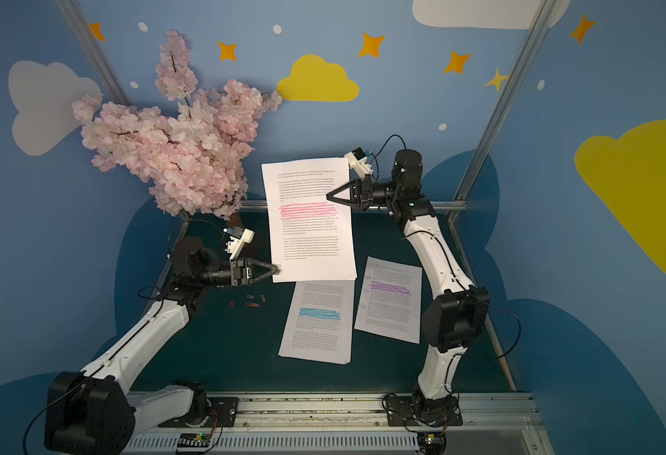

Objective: Unclip the paperclips from the documents
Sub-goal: Remove the paper clip from the document.

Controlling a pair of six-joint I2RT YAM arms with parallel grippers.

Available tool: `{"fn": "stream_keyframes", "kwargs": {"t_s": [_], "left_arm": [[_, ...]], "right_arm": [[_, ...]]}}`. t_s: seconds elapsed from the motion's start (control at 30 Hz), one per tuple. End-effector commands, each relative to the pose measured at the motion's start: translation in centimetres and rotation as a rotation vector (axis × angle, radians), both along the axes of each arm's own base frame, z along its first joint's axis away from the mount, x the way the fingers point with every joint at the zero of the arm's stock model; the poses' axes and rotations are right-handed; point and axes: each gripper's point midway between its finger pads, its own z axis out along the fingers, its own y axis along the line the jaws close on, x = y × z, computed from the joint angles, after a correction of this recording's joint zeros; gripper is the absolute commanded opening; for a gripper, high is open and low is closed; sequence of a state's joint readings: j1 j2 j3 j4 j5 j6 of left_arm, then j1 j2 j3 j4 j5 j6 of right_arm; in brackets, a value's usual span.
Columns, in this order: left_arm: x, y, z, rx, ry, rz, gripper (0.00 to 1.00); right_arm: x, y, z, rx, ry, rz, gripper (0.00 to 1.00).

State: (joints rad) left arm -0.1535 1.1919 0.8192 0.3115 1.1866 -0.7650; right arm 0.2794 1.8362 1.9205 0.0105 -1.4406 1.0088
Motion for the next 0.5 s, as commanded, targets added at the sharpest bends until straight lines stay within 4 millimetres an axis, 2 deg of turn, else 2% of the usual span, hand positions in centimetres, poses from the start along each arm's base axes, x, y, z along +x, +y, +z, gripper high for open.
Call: {"fn": "stream_keyframes", "kwargs": {"t_s": [0.0, 0.1, 0.17, 0.3, 0.47], "left_arm": [[-0.21, 0.21, 1.44, -0.002, -0.053, -0.003, 0.13], [-0.04, 0.23, 1.49, -0.002, -0.055, 0.003, 0.07], [0.1, 0.26, 1.53, -0.001, -0.056, 0.008, 0.07], [0.24, 0.31, 1.55, 0.0, -0.061, 0.014, 0.15], [0.52, 0.39, 1.63, 0.002, -0.068, 0.024, 0.13]], "right_arm": [[-0.47, -0.19, 0.97, 0.013, -0.052, 0.009, 0.0], [-0.6, -0.01, 0.76, 0.012, -0.047, 0.017, 0.0], [-0.73, 0.09, 0.63, 0.01, -0.043, 0.024, 0.0], [-0.96, 0.26, 0.4, 0.009, -0.038, 0.031, 0.0], [-1.07, 0.24, 0.32, 0.008, -0.036, 0.035, 0.0]]}}
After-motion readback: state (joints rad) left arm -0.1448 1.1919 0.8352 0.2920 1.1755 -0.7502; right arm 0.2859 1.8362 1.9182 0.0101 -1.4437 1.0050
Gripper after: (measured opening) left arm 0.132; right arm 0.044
